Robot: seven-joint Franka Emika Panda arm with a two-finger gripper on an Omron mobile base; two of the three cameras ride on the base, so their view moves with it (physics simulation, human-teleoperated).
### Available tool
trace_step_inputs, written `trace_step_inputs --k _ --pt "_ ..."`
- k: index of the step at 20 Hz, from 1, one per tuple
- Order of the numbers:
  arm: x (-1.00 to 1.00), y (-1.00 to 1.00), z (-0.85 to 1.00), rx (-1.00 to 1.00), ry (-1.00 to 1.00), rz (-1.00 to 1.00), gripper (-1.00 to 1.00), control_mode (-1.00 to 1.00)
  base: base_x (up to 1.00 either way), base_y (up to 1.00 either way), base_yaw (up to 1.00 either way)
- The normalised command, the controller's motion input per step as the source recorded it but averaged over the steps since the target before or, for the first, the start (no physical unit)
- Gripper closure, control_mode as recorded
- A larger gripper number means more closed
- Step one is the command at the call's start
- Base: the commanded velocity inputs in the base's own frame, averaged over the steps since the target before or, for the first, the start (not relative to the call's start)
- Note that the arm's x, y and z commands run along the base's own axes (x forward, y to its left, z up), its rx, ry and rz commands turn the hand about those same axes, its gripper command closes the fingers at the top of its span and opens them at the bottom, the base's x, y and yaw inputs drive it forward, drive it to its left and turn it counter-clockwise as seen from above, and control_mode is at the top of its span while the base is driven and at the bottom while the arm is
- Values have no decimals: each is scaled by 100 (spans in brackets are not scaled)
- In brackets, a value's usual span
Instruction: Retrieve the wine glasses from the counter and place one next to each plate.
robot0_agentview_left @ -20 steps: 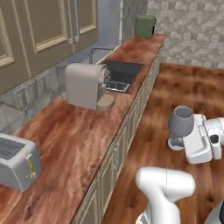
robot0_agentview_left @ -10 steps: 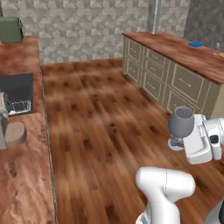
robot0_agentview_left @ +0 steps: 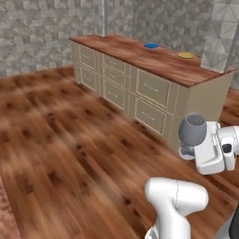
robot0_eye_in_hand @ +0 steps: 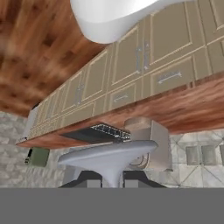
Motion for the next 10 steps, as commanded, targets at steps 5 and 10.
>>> trace_step_inputs --k 5,10 --pt "0 0 0 0 0 0 100 100 100 40 -21" --pt "0 0 0 0 0 0 100 100 100 -42 -14"
